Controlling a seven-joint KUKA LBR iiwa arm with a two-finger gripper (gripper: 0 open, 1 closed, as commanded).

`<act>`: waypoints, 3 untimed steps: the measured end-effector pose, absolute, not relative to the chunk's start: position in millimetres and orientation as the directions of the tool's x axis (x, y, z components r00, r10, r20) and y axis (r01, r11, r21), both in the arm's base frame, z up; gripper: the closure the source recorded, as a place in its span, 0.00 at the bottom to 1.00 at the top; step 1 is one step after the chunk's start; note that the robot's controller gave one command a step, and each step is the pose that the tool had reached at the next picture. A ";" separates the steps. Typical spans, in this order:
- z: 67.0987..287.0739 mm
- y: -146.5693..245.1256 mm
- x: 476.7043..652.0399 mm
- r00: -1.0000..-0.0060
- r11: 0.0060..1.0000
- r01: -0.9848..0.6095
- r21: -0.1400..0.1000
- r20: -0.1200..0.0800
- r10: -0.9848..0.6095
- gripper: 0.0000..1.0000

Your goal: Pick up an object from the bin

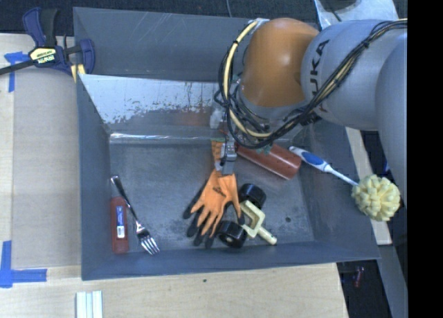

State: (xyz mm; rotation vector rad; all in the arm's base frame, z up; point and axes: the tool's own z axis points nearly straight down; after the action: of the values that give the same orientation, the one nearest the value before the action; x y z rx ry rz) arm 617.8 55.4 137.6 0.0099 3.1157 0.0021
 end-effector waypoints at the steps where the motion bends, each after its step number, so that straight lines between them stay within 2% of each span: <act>1: 130.9 49.2 609.6 -0.987 0.987 0.161 0.005 -0.023 0.161 0.00; 2: 108.8 30.9 612.4 -0.968 0.968 -0.251 -0.006 -0.025 -0.251 0.00; 3: 97.8 9.8 611.6 -0.779 0.779 -0.627 -0.014 -0.020 -0.627 1.00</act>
Offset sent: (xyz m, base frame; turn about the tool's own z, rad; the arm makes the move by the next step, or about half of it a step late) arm -0.0026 -0.0437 -0.0526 -0.5585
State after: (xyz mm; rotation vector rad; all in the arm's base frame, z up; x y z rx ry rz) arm 611.6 9.8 97.8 -1.0360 2.9410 -0.0106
